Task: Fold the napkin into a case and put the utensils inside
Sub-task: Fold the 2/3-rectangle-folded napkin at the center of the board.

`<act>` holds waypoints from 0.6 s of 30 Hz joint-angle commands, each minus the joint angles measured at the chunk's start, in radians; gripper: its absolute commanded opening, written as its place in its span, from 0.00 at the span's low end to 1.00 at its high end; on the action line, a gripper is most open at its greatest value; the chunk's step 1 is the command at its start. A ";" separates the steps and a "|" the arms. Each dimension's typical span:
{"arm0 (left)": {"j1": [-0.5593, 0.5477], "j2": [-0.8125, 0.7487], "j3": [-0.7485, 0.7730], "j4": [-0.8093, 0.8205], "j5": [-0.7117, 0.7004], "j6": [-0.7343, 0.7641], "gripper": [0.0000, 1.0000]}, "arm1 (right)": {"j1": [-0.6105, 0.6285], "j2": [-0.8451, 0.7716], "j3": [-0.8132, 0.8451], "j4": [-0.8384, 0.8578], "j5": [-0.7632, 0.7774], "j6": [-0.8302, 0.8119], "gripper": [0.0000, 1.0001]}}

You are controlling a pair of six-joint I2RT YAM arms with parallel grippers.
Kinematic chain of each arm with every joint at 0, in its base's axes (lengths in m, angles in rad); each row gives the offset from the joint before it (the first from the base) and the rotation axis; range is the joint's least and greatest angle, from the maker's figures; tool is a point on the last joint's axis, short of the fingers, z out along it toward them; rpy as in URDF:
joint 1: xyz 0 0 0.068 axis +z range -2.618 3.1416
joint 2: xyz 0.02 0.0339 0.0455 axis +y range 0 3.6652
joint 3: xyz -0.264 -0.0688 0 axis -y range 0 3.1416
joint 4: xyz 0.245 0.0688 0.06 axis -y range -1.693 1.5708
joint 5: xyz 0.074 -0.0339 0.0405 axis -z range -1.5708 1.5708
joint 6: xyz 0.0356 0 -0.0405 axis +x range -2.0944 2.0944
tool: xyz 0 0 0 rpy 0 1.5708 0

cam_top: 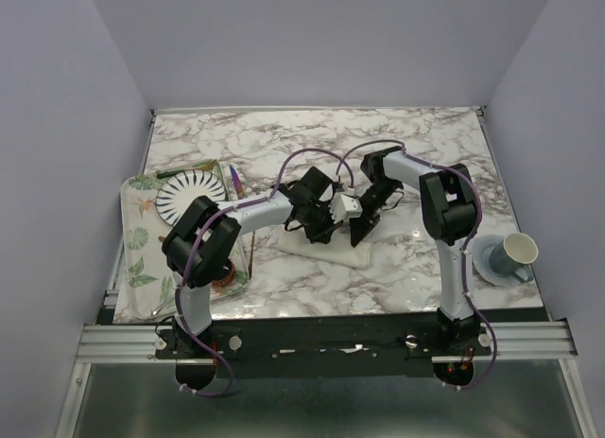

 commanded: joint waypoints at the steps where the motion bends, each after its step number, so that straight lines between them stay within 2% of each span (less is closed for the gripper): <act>1: 0.014 0.019 0.029 -0.007 0.035 -0.036 0.00 | 0.003 0.001 -0.039 0.051 0.042 -0.009 0.21; 3: 0.017 0.016 0.034 -0.007 0.041 -0.044 0.00 | 0.003 0.005 -0.034 0.055 0.045 -0.011 0.12; 4: 0.019 0.016 0.035 -0.006 0.045 -0.050 0.00 | 0.003 0.008 -0.033 0.056 0.045 -0.009 0.04; 5: 0.019 0.011 0.040 -0.006 0.051 -0.053 0.06 | 0.003 0.010 -0.028 0.056 0.045 -0.008 0.01; 7: 0.019 -0.004 0.040 0.002 0.061 -0.053 0.22 | 0.003 0.009 -0.025 0.059 0.045 -0.006 0.01; 8: 0.019 -0.027 0.028 0.013 0.073 -0.051 0.35 | 0.005 0.005 -0.025 0.064 0.044 -0.003 0.01; 11: 0.015 -0.079 -0.013 0.077 0.091 -0.042 0.50 | 0.003 0.005 -0.025 0.062 0.041 -0.003 0.01; 18: -0.009 -0.058 -0.011 0.103 0.075 0.011 0.63 | 0.003 -0.013 -0.028 0.055 0.004 -0.011 0.01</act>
